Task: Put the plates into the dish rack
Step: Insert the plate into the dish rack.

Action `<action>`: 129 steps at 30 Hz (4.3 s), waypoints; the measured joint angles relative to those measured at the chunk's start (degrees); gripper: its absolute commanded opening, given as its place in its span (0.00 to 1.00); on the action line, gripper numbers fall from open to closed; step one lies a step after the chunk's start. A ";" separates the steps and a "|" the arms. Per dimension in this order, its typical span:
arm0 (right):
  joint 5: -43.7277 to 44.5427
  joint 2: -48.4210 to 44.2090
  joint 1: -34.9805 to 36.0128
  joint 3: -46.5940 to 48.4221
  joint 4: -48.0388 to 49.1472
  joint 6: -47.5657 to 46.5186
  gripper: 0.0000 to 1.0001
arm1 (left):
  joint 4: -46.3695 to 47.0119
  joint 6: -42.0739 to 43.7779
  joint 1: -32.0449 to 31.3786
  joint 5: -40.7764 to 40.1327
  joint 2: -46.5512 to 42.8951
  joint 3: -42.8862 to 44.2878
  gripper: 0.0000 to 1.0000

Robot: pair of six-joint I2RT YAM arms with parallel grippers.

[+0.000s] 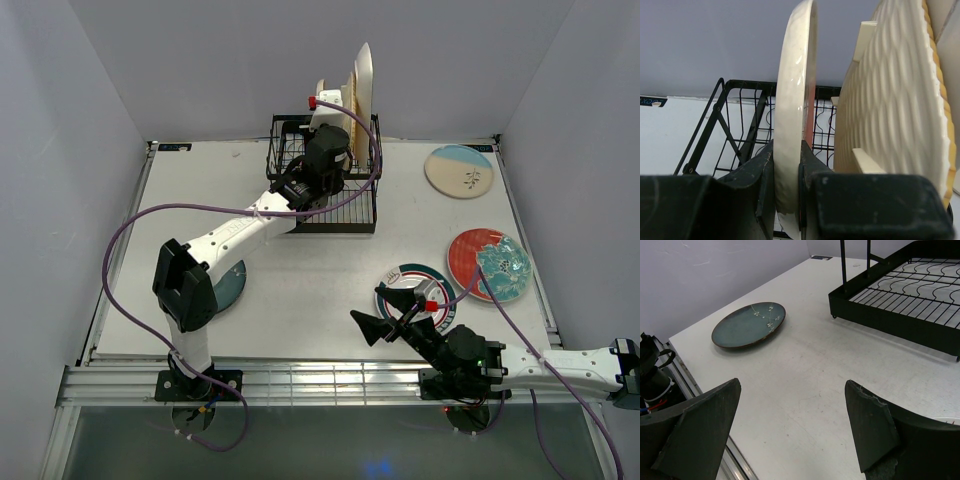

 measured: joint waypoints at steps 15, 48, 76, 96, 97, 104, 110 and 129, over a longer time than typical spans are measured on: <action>-0.04 0.04 0.00 0.00 0.00 0.00 0.90 | 0.07 -0.96 -0.02 0.98 -0.55 -0.04 0.39; -1.11 0.55 0.00 0.00 0.02 0.02 0.90 | -3.32 -6.27 -0.07 5.46 -4.22 -0.04 0.42; -1.31 0.55 0.00 0.00 0.02 0.00 0.90 | -5.64 -9.20 -0.07 9.86 -4.26 1.18 0.41; -1.36 1.33 0.00 0.00 0.04 0.02 0.90 | -5.64 -9.25 -0.07 11.34 -4.20 2.14 0.41; -1.38 1.55 0.00 0.00 0.04 0.00 0.90 | -5.64 -9.25 -0.07 11.37 -4.20 2.14 0.42; -1.51 2.08 0.00 0.00 0.04 0.00 0.90 | -5.66 -9.22 -0.07 11.39 -4.63 2.12 0.43; -1.55 2.03 0.00 0.00 0.04 0.00 0.90 | -5.40 -8.72 -0.07 11.37 -8.57 0.87 0.55; 6.25 8.83 0.00 4.07 -12.20 7.54 0.90 | 2.34 -3.91 -0.09 15.47 -28.04 -22.23 0.70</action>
